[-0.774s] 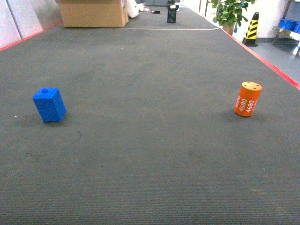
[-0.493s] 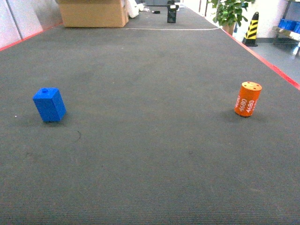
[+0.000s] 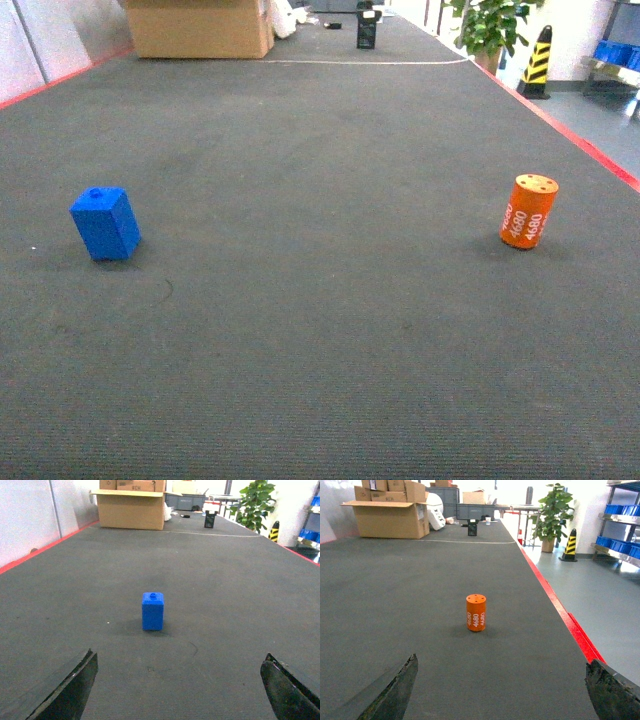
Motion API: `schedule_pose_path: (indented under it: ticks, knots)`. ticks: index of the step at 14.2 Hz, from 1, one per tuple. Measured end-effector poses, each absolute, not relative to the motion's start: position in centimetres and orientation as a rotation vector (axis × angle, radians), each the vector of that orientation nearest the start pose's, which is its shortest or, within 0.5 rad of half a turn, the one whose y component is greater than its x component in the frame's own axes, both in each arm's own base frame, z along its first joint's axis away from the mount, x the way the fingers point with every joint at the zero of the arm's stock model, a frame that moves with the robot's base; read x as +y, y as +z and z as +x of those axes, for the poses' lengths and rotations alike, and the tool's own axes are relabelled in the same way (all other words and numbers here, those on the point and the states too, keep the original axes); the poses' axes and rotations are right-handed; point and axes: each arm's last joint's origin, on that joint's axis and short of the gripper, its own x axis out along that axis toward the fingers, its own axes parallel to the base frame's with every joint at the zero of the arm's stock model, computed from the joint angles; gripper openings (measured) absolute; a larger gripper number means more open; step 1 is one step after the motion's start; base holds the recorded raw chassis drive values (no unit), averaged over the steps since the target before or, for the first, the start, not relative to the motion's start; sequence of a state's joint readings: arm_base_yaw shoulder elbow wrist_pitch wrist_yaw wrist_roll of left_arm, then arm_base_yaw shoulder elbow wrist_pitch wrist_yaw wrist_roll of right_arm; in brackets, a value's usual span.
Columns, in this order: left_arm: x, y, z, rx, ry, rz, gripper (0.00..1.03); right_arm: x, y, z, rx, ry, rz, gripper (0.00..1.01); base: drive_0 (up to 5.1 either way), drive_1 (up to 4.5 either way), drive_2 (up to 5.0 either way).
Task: Sort blue parts and orange caps into right shelf containers
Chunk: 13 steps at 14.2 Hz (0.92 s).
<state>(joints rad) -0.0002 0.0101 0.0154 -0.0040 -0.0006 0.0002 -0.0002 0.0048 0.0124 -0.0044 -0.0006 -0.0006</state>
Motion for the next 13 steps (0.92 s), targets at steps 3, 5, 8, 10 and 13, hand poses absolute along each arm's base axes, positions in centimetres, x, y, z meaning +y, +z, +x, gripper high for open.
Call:
schedule_pose_path:
  ticks: [3, 5, 8, 10, 13]
  knots:
    - [0.00, 16.76, 9.74, -0.001, 0.000, 0.000, 0.98, 0.00, 16.69, 9.72, -0.003, 0.000, -0.001, 0.98, 0.0, 0.00, 0.0]
    - [0.00, 16.76, 9.74, -0.001, 0.000, 0.000, 0.98, 0.00, 16.69, 9.72, -0.003, 0.000, -0.001, 0.98, 0.0, 0.00, 0.0]
    - [0.00, 16.76, 9.74, -0.001, 0.000, 0.000, 0.98, 0.00, 16.69, 9.72, -0.003, 0.000, -0.001, 0.98, 0.0, 0.00, 0.0]
    - [0.00, 16.76, 9.74, -0.001, 0.000, 0.000, 0.98, 0.00, 16.69, 9.72, -0.003, 0.000, -0.001, 0.98, 0.0, 0.00, 0.0]
    - [0.00, 16.76, 9.74, -0.001, 0.000, 0.000, 0.98, 0.00, 16.69, 9.72, -0.003, 0.000, -0.001, 0.98, 0.0, 0.00, 0.0]
